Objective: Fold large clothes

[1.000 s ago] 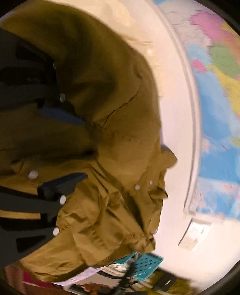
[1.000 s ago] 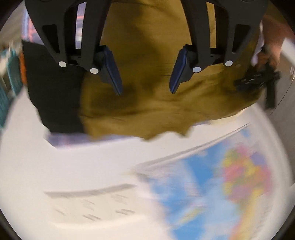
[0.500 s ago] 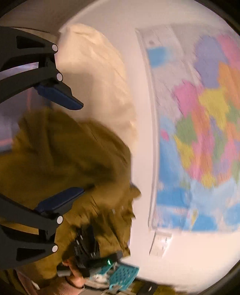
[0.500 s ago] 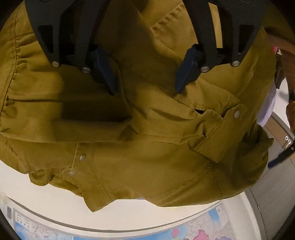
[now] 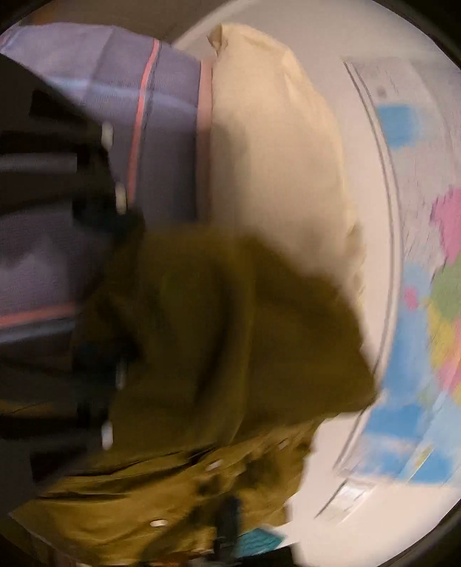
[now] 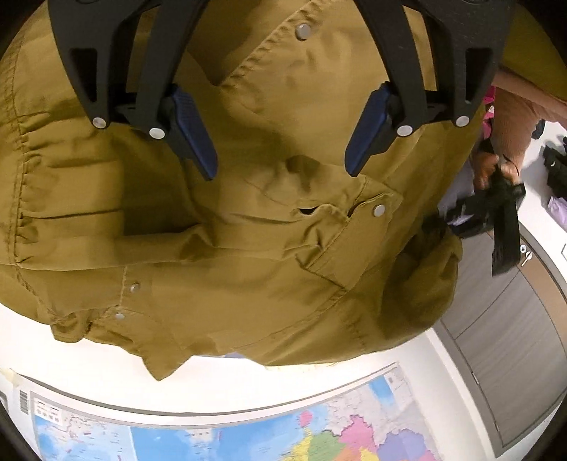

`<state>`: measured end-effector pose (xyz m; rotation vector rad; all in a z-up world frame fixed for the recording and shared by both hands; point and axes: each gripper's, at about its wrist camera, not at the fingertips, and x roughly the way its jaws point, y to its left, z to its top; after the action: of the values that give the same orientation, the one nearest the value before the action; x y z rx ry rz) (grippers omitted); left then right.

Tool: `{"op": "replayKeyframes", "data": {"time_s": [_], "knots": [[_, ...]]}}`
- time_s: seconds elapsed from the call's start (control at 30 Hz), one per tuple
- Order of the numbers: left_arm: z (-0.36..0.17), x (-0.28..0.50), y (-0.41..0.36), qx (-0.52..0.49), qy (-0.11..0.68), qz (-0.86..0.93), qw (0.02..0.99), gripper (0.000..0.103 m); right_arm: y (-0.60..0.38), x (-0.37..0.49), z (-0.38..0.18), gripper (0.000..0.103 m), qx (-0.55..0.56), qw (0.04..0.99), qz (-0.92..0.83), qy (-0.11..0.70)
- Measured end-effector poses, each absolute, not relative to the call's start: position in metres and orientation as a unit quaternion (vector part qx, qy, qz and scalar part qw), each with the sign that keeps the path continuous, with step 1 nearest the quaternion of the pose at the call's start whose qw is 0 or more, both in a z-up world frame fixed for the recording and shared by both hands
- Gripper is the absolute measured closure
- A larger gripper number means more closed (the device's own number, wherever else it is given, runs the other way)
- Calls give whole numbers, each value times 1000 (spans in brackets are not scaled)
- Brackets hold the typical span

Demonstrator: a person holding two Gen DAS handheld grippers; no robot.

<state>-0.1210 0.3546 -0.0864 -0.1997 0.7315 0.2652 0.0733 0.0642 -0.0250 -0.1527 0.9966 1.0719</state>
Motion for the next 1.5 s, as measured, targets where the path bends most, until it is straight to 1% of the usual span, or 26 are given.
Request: {"op": "replayKeyframes", "data": {"time_s": [0.07,0.1,0.13,0.23,0.33,0.43,0.53,0.57,0.63,0.67,0.7,0.73,0.8,0.87,0.93,0.97,1.0,1.13,1.2,1.3,1.4,1.43,1.47,1.5], "knots": [[-66,-130,366,-118,329,133,927,90,63,69,-22,29,-63,741,493,452],[-51,-135,366,-100,311,154,932,92,61,67,-20,29,-62,742,494,449],[-40,-138,363,-80,298,173,935,92,58,66,-18,29,-59,744,494,446],[22,-155,346,-9,212,221,952,93,47,64,-11,29,-53,749,494,438],[66,-151,323,33,173,217,960,92,40,66,-4,29,-41,757,491,430],[85,-132,289,85,149,192,966,91,22,69,3,29,-17,767,486,420],[76,-103,239,133,146,126,972,88,10,70,6,29,2,771,482,417],[72,-95,229,136,153,102,974,85,4,70,8,29,4,773,479,415],[50,-74,197,151,186,29,970,71,-5,70,11,29,10,778,474,413],[41,-70,189,151,197,12,969,45,-10,70,13,29,12,780,472,412],[26,-63,180,143,222,-10,964,27,-15,70,15,27,15,782,469,410],[10,-57,172,133,249,-31,959,27,-19,69,16,26,19,783,467,410],[-12,-58,167,125,279,-44,951,27,-24,69,14,26,22,784,464,412],[-25,-74,174,102,286,-45,952,25,-26,67,14,26,24,781,467,413],[-26,-100,194,56,270,-36,960,21,-25,63,13,26,23,778,473,413],[-24,-113,207,32,261,-29,964,14,-22,62,13,26,22,775,478,412],[-22,-127,221,11,251,-23,968,9,-18,59,12,26,23,771,485,412],[-20,-163,273,-68,219,7,973,7,2,47,16,25,16,754,519,402],[-26,-162,297,-96,233,23,968,7,15,42,17,25,20,740,539,402],[-45,-134,312,-150,280,6,948,7,31,34,17,25,12,731,553,400],[-61,-102,307,-179,313,-32,932,7,48,22,22,25,-9,722,570,392],[-65,-89,301,-175,326,-30,928,10,50,20,23,25,-15,723,571,389],[-68,-81,295,-169,330,-26,928,34,55,18,26,25,-24,727,569,384],[-69,-74,289,-163,332,-20,929,62,56,18,27,25,-24,728,568,382]]}}
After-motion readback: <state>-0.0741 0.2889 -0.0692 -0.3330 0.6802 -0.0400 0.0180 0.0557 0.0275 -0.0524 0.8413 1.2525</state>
